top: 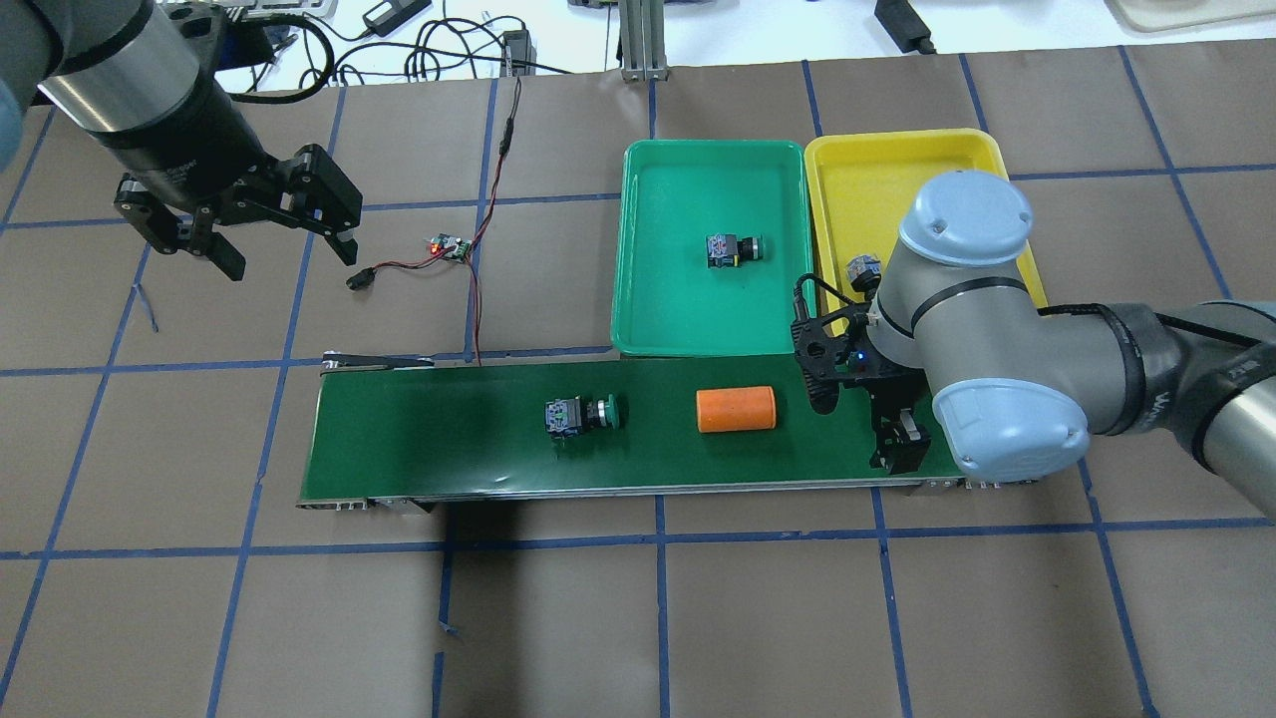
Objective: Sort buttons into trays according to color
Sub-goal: 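Hold the open right gripper over the belt end as items approach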
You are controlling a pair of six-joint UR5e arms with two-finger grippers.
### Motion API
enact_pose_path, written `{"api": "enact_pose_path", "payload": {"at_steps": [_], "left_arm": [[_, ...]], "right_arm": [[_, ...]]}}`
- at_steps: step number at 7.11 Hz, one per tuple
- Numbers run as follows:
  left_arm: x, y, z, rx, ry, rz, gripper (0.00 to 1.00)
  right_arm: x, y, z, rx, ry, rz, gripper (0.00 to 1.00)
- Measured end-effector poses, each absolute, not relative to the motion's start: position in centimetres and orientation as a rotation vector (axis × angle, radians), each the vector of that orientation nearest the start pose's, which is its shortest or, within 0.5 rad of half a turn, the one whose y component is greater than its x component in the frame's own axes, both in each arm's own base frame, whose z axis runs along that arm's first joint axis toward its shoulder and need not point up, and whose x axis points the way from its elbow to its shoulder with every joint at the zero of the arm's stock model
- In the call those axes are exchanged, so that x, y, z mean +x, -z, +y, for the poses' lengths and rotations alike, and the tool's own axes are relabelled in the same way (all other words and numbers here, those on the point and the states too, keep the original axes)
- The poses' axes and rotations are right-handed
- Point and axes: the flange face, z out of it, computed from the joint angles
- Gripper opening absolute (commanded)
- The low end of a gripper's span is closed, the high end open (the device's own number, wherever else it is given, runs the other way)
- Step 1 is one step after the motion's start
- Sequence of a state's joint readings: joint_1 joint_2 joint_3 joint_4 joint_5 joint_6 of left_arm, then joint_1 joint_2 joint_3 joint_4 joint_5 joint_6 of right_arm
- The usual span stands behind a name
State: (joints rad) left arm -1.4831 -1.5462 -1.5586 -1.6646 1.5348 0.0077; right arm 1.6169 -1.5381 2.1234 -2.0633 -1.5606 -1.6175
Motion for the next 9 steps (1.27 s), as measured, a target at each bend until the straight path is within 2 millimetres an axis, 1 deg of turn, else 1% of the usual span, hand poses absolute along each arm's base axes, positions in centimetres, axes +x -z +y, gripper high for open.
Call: {"api": "enact_pose_path", "payload": {"at_steps": [2,6,9], "left_arm": [[-9.46,-49.65,-48.61,-0.126,-0.086,3.179,1.00],[-9.39,-49.72,-48.69,-0.112,-0.078,3.176,1.00],[-9.31,-49.66,-48.74,-0.113,-0.080,3.174,1.00]], "right_arm": [[15.32,-26.61,-42.31,-2.230,-0.039,2.141,1.00],[15.32,-26.84,-42.83,-2.244,0.019,2.175,1.00],[15.30,-26.92,-42.94,-2.250,0.028,2.182,1.00]]}}
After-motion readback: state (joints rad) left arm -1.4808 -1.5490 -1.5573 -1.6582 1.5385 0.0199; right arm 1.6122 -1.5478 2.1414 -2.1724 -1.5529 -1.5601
